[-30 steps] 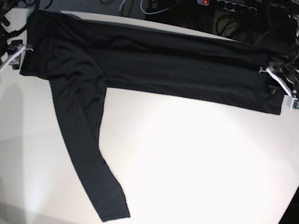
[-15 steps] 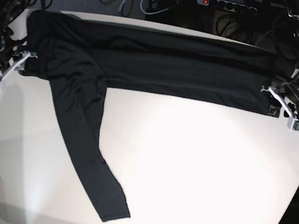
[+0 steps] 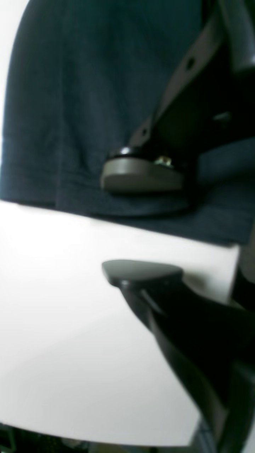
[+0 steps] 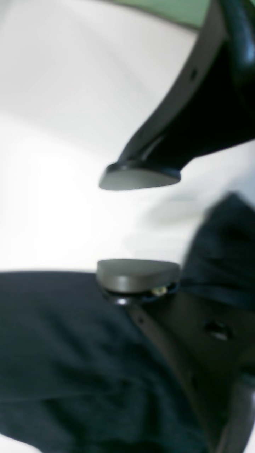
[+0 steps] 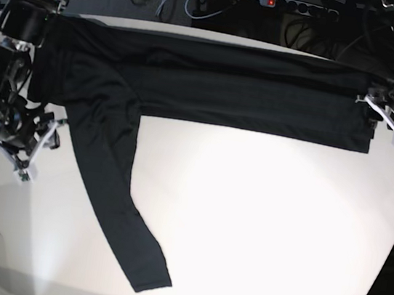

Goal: Fold the T-shirt properly
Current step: 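Move the right gripper to the hanging sleeve and grasp it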

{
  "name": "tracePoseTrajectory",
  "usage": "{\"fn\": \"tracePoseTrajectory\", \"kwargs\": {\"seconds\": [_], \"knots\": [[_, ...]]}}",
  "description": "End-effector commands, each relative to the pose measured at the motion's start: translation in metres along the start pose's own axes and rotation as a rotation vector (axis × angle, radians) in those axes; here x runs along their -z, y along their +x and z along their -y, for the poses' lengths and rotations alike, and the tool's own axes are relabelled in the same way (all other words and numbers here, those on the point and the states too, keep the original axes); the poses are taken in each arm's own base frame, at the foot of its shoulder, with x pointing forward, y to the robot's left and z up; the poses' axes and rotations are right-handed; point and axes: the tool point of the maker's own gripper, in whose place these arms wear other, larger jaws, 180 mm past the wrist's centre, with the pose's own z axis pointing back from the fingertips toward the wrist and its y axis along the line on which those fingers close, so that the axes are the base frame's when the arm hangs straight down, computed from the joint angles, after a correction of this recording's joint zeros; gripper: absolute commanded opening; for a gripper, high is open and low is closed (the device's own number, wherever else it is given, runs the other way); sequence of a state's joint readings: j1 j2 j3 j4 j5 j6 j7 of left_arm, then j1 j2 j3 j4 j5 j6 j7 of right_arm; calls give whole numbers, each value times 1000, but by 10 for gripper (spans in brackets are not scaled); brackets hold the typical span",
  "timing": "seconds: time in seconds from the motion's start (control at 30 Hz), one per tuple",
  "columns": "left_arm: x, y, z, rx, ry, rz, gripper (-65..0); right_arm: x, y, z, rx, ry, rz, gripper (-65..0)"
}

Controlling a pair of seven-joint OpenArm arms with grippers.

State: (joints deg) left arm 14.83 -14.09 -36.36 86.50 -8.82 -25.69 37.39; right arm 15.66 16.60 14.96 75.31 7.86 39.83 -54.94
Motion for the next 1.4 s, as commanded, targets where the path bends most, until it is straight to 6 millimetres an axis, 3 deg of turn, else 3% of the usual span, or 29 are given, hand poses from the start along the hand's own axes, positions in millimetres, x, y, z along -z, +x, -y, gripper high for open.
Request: {"fn": "tracePoseTrajectory", "kwargs": {"seconds": [0.0,0.3,0.57,0.73,0.9,1.1,1.27,1.37], "knots": [[-6,8,-9,3,19,34,-352,-3,21,11,-6,-10,53,-331],[-10,-3,-10,-30,32,23,-353,39,63,-6,33,119,100,-331],[-9,3,-12,-29,38,36,-353,45,89,-18,46,155,185,-331],[-4,28,-10,-30,33,87,-353,48,99,-34,54,184,231,-331],[-6,67,-7,-17,33,177,-353,49,106,-42,59,198,262,-331],[-5,104,20,42,-18,204,-355,46,110,-34,60,185,291,-331],[-7,124,49,99,-71,232,-356,42,116,-29,69,175,349,-331],[-11,130,67,132,-104,250,-356,45,109,-32,83,183,359,-331]]}}
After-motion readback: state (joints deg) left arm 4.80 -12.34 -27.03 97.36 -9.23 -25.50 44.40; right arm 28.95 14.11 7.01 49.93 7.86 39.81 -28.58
